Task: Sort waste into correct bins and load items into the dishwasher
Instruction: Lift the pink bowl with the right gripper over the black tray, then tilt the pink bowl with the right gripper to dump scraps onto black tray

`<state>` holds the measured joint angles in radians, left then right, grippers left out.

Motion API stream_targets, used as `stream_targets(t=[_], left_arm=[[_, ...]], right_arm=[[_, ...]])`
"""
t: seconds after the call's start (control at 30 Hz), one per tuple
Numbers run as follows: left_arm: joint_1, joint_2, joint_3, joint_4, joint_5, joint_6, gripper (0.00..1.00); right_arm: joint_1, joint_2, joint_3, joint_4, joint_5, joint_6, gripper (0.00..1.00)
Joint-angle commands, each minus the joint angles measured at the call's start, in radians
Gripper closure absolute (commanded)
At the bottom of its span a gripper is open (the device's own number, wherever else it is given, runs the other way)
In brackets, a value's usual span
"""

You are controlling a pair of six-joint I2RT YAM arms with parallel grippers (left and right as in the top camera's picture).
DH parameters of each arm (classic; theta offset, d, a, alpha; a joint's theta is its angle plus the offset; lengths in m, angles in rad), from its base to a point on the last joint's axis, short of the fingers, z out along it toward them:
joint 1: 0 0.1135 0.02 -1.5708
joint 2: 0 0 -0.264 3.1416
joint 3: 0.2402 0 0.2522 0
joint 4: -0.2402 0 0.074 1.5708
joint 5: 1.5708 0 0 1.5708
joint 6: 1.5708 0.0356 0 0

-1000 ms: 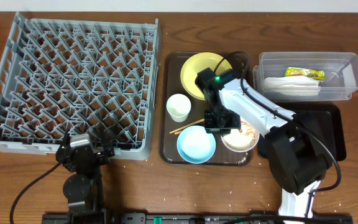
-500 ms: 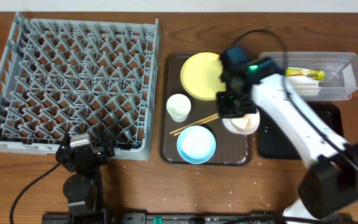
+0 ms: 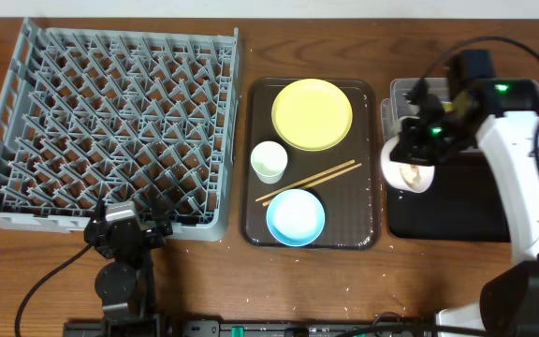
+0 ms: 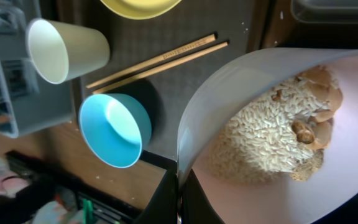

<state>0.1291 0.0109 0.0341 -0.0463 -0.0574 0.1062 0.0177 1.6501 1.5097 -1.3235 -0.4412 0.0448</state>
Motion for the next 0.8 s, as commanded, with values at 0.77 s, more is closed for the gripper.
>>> stream_targets(t=[0.77], left_arm=[[0.005,-0.006,-0.03,-0.019,-0.002,0.009,0.11]], right_arm=[[-0.56,-0.021,-0.523,0.293,-0.764,-0.297,0.99]])
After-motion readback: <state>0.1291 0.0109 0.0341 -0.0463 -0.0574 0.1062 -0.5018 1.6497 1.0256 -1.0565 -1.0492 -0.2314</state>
